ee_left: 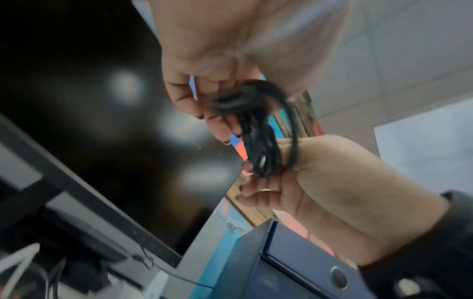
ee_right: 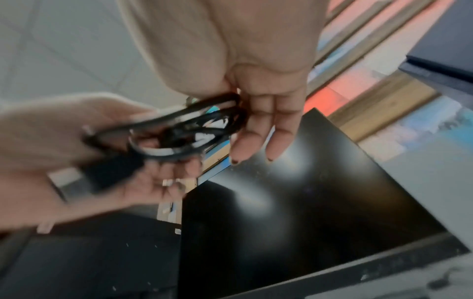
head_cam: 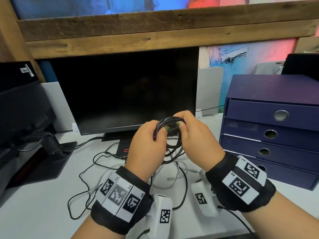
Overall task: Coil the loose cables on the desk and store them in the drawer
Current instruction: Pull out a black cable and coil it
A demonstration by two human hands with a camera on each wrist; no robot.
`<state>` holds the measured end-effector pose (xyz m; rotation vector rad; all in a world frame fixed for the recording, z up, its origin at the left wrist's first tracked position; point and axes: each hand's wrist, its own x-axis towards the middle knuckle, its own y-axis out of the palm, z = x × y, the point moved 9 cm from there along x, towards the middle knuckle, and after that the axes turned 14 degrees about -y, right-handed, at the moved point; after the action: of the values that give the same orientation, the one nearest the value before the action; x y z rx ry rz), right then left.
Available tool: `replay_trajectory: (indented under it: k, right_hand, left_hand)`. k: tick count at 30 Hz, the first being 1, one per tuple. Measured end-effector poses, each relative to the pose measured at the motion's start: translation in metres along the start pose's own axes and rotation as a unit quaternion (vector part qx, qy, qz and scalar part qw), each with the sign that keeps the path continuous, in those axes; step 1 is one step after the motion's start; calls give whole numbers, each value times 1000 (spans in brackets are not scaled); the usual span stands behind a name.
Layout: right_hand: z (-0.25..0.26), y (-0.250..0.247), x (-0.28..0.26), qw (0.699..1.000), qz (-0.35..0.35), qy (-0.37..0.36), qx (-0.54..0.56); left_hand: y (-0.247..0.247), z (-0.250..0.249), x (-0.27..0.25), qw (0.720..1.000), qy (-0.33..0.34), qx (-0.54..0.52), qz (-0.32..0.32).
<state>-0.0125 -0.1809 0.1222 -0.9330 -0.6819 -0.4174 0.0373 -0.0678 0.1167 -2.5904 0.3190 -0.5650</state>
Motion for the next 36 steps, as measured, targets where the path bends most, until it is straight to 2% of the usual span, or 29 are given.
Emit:
replay_trajectory:
  k: [2,5,10,14,19,21,26,30,36]
  right_hand:
    - [2,1,1,999,15,-11,-33]
    - [-1,8,2,998,42,-6,-53]
    - [-11,8,-1,996,32,41,72]
    - [-10,5,-4,995,-15,6,96]
    - [-8,4,-5,989,-39,-15,144]
    - [-6,1,-4,985,-37,-17,170]
    - [-8,1,-1,974,-12,-8,226]
    - [-15,4,0,958,28,6,285]
    - [-31,16,-7,931,36,58,359]
  left_hand:
    - [-2,-7,-3,998,30,46,-20]
    - [0,-9,-3,998,42,51,-21]
    - [-5,-7,-1,999,41,14,-3]
    - [-11,-9,2,999,30,-24,13]
    - [-3,1,9,998,-11,40,42]
    - [-1,1,7,998,-5,44,52]
    - [2,6,4,994,-1,-52,98]
    - [7,8,3,986,10,-83,147]
    - [25,19,5,955,-22,-164,246]
